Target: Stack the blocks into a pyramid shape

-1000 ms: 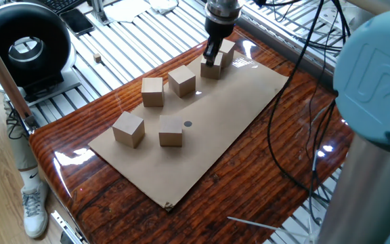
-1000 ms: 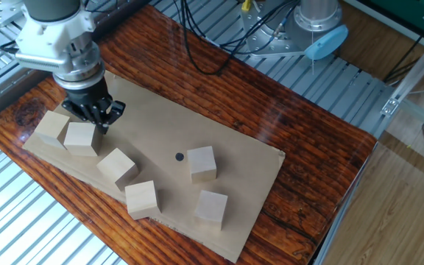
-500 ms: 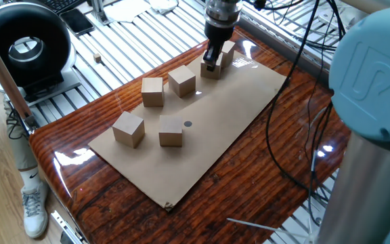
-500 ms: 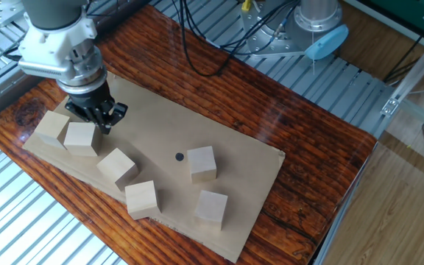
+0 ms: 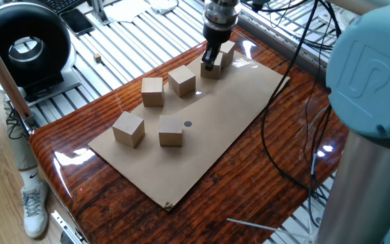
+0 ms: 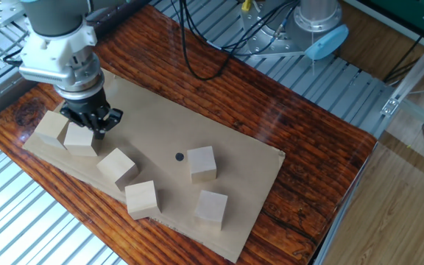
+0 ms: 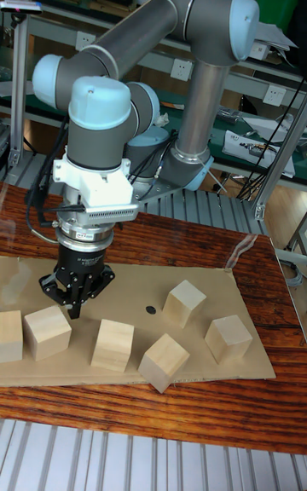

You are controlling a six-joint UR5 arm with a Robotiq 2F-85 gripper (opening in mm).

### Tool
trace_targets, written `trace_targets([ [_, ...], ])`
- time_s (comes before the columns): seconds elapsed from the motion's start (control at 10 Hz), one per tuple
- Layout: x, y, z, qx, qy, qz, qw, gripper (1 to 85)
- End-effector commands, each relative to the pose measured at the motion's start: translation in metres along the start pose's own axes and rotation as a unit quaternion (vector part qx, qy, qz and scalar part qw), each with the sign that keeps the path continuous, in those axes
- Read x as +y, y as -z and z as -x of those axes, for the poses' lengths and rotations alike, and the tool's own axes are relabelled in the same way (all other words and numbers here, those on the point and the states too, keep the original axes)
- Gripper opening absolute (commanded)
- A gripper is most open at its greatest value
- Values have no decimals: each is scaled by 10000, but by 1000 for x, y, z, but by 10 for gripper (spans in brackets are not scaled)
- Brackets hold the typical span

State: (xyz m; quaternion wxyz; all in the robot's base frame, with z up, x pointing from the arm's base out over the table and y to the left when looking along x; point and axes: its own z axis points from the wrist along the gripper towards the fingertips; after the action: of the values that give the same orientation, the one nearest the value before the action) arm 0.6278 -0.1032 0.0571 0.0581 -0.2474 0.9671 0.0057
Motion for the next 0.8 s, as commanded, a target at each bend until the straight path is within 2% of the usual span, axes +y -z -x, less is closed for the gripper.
trace_targets([
  [0.0,-15,-2,10,-95,49,-72,9999,10],
  [0.3,-19,3,8,-6,7,82,10000,10],
  [0.4,-12,5,7,25,-127,237,9996,10],
  [0.5,4,8,8,32,-425,571,9975,10],
  [0.6,27,18,9,53,-784,1035,9915,10],
  [0.7,30,27,5,117,-839,1145,9898,10],
])
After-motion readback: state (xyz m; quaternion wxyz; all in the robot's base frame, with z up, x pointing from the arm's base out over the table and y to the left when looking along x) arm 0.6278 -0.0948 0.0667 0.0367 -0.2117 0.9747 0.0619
